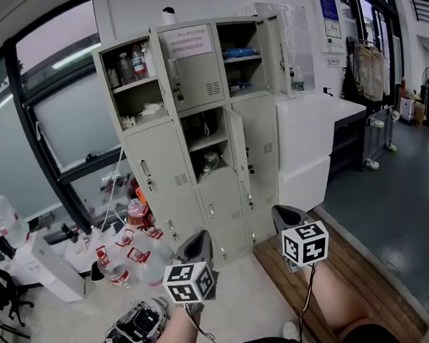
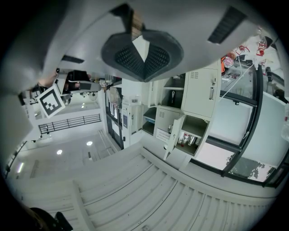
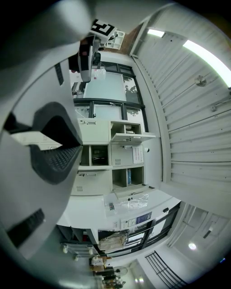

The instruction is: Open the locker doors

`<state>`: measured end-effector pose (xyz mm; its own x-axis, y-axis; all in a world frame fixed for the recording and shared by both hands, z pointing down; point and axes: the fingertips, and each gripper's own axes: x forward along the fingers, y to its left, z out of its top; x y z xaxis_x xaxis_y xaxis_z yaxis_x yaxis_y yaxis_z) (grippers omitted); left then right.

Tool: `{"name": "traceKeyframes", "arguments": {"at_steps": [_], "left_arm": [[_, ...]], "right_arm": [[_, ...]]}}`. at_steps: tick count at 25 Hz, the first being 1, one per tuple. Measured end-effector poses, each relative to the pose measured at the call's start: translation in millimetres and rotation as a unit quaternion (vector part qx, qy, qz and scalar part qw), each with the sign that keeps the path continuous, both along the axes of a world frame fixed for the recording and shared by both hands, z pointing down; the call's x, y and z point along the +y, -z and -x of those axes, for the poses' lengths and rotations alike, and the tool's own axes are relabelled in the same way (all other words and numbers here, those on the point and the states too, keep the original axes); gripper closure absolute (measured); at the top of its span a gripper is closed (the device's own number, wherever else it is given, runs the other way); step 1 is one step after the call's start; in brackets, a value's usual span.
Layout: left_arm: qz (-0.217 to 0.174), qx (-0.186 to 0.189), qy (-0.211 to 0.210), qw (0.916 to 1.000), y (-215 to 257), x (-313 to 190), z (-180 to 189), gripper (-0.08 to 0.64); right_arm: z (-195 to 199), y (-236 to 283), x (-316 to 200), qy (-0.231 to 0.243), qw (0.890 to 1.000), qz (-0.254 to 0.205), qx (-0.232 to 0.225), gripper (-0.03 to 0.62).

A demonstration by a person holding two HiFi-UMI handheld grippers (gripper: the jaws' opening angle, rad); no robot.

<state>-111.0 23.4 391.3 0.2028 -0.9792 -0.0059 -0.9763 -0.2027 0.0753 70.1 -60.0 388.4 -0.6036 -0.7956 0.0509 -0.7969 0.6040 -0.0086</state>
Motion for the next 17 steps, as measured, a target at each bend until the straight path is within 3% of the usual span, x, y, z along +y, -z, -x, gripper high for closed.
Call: {"name": "traceKeyframes", "arguments": {"at_steps": [17], "left_arm": [[0.000,-0.004,0.000,1.0000,-0.8,-0.2,-4.3,0.561]], "right_arm": [[-3.8,-0.7,1.6,0.001,1.000,-0.002,0.000,0.592]]}}
